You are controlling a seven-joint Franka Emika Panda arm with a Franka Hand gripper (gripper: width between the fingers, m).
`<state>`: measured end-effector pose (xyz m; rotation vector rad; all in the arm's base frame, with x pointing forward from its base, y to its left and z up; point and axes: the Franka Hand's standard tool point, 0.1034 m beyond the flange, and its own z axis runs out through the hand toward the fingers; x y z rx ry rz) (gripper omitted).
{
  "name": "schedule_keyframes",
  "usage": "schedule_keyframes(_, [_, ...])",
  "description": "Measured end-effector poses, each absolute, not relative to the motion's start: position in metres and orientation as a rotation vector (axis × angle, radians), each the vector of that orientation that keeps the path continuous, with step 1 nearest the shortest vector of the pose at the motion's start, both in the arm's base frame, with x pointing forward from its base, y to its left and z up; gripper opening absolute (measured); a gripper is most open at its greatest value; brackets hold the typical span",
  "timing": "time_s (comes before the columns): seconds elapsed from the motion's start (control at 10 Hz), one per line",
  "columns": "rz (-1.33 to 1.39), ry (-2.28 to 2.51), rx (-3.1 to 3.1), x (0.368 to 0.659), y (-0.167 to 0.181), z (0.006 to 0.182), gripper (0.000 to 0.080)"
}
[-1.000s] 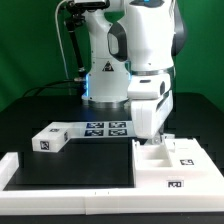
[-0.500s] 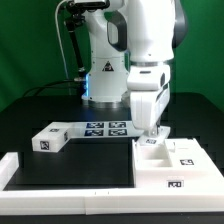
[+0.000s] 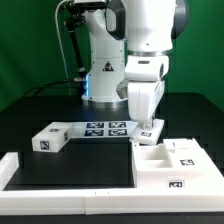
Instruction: Assemble cabinet
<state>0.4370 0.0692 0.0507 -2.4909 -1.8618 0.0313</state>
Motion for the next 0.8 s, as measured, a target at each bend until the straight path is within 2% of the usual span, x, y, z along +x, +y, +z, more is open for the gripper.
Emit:
schedule_keyframes(0.4, [0.037,-1.856,-2.492,0.4354,0.0693,0.0493,0.0069])
schedule_keyframes(0.8, [0.046,-2.087,-2.299,0.4388,0.0646,0.0528,0.0070])
